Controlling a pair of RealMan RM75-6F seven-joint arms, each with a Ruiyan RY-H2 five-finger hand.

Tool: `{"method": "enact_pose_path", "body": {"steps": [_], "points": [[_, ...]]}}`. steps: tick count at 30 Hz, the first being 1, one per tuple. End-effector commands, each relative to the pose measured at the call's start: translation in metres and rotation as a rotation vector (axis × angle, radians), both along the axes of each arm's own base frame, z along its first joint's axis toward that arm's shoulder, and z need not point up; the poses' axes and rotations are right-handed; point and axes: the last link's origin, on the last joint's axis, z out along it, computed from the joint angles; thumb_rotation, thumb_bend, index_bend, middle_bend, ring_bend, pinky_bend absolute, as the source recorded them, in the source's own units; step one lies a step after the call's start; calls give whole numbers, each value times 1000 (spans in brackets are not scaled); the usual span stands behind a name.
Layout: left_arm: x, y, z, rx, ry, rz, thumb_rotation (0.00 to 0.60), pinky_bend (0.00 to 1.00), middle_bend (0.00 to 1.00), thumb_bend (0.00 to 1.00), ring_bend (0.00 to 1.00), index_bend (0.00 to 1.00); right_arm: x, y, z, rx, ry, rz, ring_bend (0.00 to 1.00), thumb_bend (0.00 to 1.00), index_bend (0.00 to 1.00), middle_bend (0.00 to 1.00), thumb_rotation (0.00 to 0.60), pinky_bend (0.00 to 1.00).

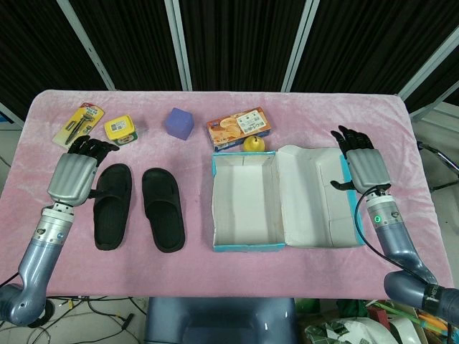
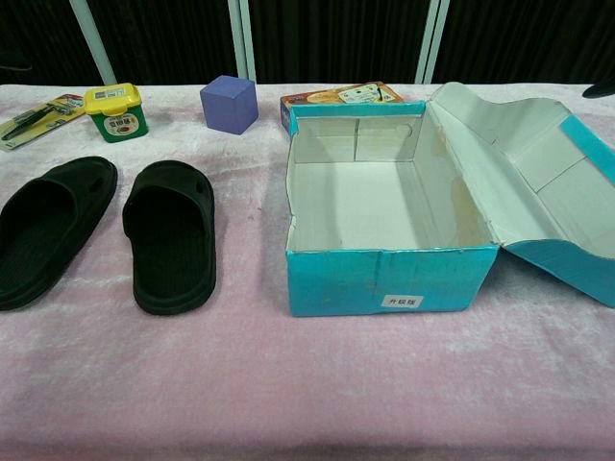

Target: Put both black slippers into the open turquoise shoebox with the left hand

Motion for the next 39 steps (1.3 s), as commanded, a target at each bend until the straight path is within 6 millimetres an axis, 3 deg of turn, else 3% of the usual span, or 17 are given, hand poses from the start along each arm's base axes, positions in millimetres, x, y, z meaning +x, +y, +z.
{"method": "enact_pose_path", "body": {"steps": [1,10,20,26,31,39], "points": [[-7,-3,-7,-57,-21,37,600,138,267,0,196,242,-11,14,2,-17,-19,-13,0,55,0,0,600,70],[-27,-3,-41,-198,18,151,600,137,209,0,196,166,-34,62,-9,0,-34,-18,0,32,0,0,600,70],[-8,8,-91,-288,17,227,600,144,200,0,196,141,-36,98,-28,100,-21,16,0,32,0,0,600,70],[10,22,-125,-303,-23,285,600,135,180,0,195,122,-28,108,-34,134,-4,70,0,31,0,0,600,70],[14,29,-135,-292,-6,304,600,133,147,0,131,72,-28,109,-36,139,-9,75,0,32,0,0,600,70],[15,39,-142,-289,-16,349,600,172,155,0,138,70,-34,109,-38,144,-11,56,0,31,0,0,600,70]]}}
